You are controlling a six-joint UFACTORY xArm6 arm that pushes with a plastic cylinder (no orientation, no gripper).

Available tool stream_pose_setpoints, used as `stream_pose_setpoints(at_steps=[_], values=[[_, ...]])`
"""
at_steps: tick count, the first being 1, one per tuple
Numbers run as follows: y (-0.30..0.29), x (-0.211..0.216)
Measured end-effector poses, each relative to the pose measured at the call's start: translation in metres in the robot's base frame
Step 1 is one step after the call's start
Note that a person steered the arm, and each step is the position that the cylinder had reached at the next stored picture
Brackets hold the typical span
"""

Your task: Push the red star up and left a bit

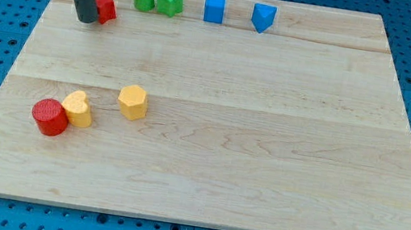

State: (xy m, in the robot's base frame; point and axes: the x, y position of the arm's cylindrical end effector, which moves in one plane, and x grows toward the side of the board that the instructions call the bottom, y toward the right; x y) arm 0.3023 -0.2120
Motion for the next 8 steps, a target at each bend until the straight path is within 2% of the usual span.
stream_pose_setpoints(at_steps=[1,2,4,8], values=[[0.001,-0.008],[0.017,0.008],[0.058,0.008],[0.057,-0.026]])
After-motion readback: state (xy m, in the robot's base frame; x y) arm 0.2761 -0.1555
